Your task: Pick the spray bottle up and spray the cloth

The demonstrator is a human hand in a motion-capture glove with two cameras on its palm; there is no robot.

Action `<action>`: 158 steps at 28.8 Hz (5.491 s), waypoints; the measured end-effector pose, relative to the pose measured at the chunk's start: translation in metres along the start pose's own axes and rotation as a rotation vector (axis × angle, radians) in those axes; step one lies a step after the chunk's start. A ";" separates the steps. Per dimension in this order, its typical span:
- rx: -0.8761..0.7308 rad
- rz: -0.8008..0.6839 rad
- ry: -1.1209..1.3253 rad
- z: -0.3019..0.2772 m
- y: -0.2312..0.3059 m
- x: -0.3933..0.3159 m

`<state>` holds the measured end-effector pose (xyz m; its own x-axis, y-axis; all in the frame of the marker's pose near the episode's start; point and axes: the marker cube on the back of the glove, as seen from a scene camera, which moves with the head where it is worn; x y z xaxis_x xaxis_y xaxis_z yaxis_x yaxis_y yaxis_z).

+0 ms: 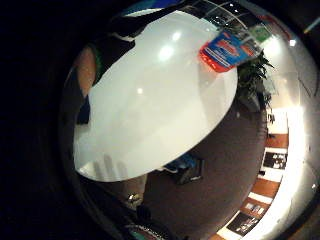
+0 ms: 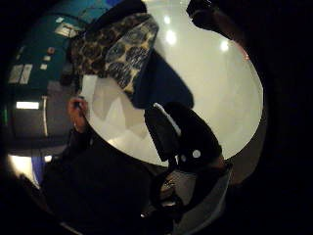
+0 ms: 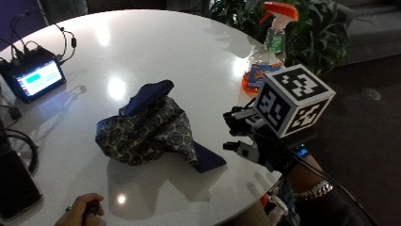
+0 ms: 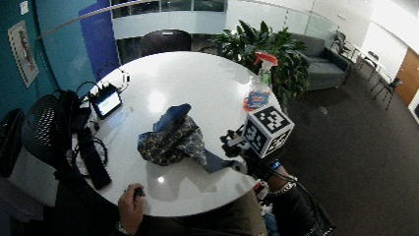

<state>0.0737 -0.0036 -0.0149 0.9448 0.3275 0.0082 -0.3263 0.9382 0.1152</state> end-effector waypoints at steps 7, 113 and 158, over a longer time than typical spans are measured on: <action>0.065 0.115 -0.001 -0.020 -0.032 0.032; 0.694 -0.244 0.284 -0.066 -0.156 -0.008; 0.829 -0.270 -0.143 -0.090 -0.146 -0.088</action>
<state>0.0358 -0.1592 -0.1215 0.9993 0.0370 -0.0057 -0.0168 0.5805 0.8141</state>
